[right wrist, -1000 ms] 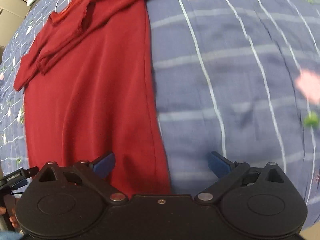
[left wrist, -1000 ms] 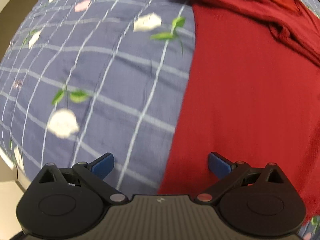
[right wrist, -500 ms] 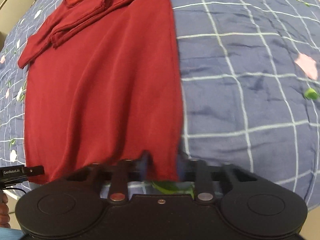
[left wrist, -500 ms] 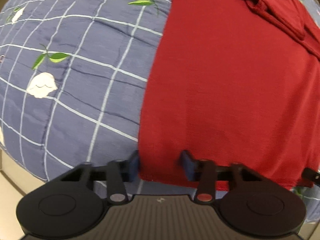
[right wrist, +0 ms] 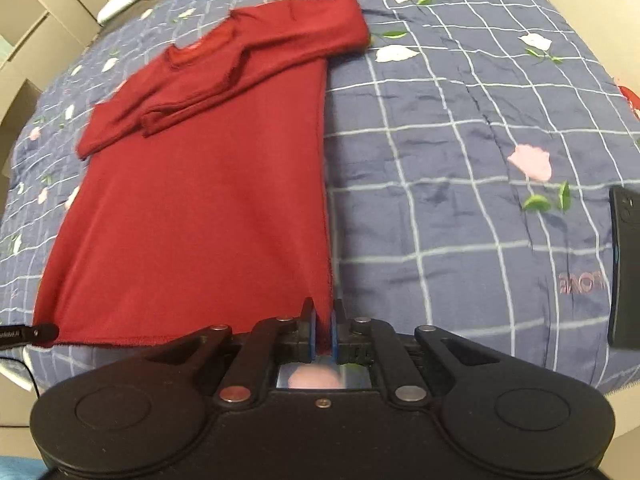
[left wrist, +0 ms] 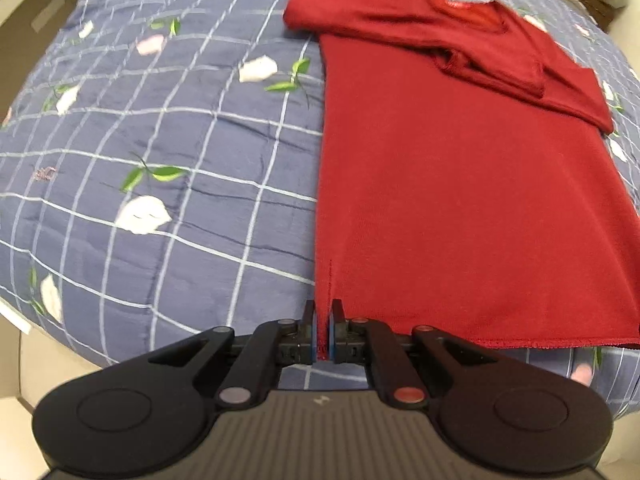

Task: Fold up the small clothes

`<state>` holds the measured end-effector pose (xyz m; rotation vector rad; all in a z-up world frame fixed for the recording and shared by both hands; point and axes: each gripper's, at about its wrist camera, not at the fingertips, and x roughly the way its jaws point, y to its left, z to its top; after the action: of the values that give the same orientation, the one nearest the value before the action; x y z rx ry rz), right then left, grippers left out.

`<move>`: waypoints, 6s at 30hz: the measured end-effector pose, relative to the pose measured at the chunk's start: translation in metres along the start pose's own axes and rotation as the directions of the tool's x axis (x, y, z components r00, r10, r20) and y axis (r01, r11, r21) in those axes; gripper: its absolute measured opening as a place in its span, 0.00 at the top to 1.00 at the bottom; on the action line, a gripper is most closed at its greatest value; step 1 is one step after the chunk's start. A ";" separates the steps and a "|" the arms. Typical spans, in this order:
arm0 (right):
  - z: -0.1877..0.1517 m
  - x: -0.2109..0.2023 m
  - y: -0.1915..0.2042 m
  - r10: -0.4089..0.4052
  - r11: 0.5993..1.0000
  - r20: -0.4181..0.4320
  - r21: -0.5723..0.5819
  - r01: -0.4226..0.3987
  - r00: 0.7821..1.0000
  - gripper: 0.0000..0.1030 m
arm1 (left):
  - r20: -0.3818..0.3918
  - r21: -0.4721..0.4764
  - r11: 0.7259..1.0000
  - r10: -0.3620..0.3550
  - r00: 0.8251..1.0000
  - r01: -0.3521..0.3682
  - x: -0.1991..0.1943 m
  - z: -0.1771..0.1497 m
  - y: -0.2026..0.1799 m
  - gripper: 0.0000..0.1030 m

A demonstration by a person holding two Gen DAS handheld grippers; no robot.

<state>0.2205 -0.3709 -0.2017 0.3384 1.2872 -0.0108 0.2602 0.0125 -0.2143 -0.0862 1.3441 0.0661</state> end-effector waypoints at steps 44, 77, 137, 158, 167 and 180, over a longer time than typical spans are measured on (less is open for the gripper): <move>-0.105 0.016 0.055 -0.115 0.856 0.101 -0.495 0.150 0.988 0.18 | 0.017 -0.033 0.998 0.057 0.998 -0.057 0.001 -0.058 0.047 0.12; -0.113 0.054 0.124 -0.013 0.495 0.137 -0.860 0.125 0.991 0.98 | 0.061 0.207 0.977 0.046 0.997 -0.058 -0.004 -0.079 -0.009 0.01; 0.020 0.037 0.104 0.245 0.892 -0.177 -0.344 -0.293 0.953 0.98 | 0.122 0.609 0.774 0.124 0.985 -0.173 0.059 -0.068 -0.083 0.13; -0.016 0.031 0.098 0.202 0.865 -0.133 -0.441 -0.240 0.970 0.77 | 0.237 0.536 0.823 0.068 0.969 -0.189 -0.004 -0.003 -0.060 0.96; -0.059 0.037 0.114 0.076 0.827 0.034 -0.561 -0.044 0.997 0.33 | 0.296 0.538 0.824 0.016 0.955 -0.180 -0.040 0.024 -0.081 0.96; -0.085 0.032 0.081 -0.121 0.701 0.270 -0.658 0.275 0.955 0.79 | 0.324 0.548 0.815 0.002 0.946 -0.190 -0.071 0.024 -0.082 0.96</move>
<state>0.1662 -0.2665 -0.2326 -0.4508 1.0240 0.2454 0.2759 -0.0668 -0.1381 0.4927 1.0013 -0.2361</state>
